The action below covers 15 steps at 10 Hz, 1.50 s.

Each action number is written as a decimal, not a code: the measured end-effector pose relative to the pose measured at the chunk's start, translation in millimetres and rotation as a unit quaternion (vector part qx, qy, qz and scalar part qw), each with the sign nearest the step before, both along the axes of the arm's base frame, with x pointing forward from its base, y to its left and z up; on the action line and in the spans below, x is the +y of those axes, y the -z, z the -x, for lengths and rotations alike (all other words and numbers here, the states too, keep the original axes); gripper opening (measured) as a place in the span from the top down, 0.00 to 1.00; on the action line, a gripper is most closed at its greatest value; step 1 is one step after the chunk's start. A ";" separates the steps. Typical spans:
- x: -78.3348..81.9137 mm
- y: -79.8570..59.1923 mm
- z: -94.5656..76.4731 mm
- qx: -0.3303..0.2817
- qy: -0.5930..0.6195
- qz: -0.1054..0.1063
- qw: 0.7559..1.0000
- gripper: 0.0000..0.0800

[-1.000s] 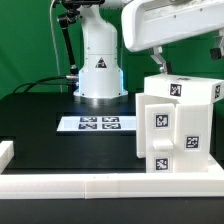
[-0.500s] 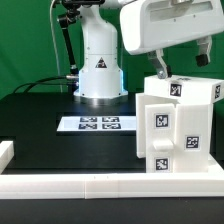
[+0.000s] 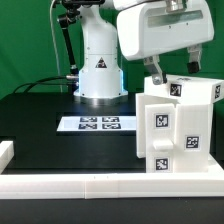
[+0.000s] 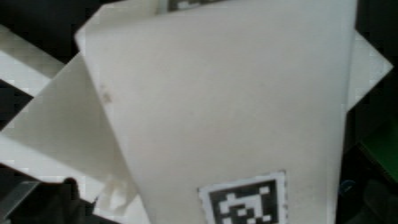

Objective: Assemble cabinet

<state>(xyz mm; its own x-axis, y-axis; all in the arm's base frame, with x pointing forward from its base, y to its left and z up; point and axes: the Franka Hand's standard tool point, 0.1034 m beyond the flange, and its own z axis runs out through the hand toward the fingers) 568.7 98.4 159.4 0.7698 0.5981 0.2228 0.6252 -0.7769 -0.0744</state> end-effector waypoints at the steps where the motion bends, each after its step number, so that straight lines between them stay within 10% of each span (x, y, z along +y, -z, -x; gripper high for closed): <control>1: -0.1 1.6 0.5 0.001 0.000 0.001 1.000 0.00; 4: -0.2 4.6 1.5 0.004 0.003 0.001 1.000 0.00; 7: -0.7 5.2 1.6 0.005 0.004 0.001 1.000 0.30; 15: -0.3 3.7 -0.8 0.029 0.219 -0.030 0.975 0.30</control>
Offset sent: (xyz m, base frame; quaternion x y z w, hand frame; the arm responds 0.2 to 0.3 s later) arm -0.0022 0.0030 -0.0067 0.0044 0.0034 0.0171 0.9998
